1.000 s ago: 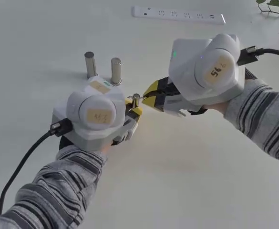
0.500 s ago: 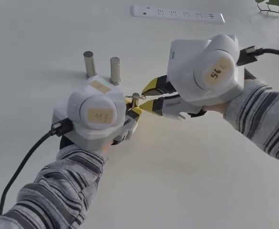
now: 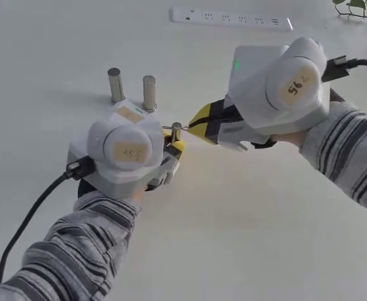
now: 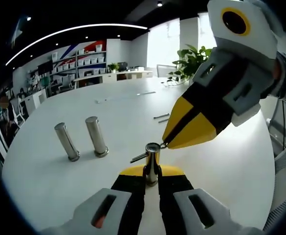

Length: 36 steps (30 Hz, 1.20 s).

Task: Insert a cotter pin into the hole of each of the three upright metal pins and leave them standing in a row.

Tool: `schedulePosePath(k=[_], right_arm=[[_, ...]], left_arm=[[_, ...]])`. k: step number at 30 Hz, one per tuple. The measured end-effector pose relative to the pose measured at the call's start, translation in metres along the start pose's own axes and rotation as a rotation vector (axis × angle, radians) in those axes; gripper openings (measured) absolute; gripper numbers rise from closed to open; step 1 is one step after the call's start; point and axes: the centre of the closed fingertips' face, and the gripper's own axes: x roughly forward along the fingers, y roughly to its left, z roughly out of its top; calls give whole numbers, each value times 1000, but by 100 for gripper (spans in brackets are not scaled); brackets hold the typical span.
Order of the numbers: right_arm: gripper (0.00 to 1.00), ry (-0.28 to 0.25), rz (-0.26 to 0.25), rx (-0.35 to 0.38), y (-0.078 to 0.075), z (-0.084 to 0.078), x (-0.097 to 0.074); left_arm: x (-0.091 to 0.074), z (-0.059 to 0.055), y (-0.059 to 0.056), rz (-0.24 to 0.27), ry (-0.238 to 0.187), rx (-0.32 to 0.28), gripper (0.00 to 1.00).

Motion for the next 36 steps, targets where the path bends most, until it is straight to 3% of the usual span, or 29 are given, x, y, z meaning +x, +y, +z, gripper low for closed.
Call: schedulePosePath(k=[12, 15, 21, 24, 31, 36], right_arm=[[0, 0, 1, 13, 2, 0, 0], [3, 3, -22, 40, -1, -2, -1], [11, -49, -87, 234, -13, -7, -11], [12, -47, -108, 261, -17, -14, -16], [20, -67, -125, 320, -17, -22, -20], [25, -124, -136, 391, -19, -19, -20]], left_arm=[[0, 0, 0, 2, 2, 2, 5], [0, 0, 0, 2, 2, 5, 5], [-1, 0, 1, -3, 9, 0, 5], [-2, 0, 2, -8, 10, 2, 5], [-6, 7, 20, 16, -4, -1, 5], [-10, 9, 38, 45, -6, -4, 5]])
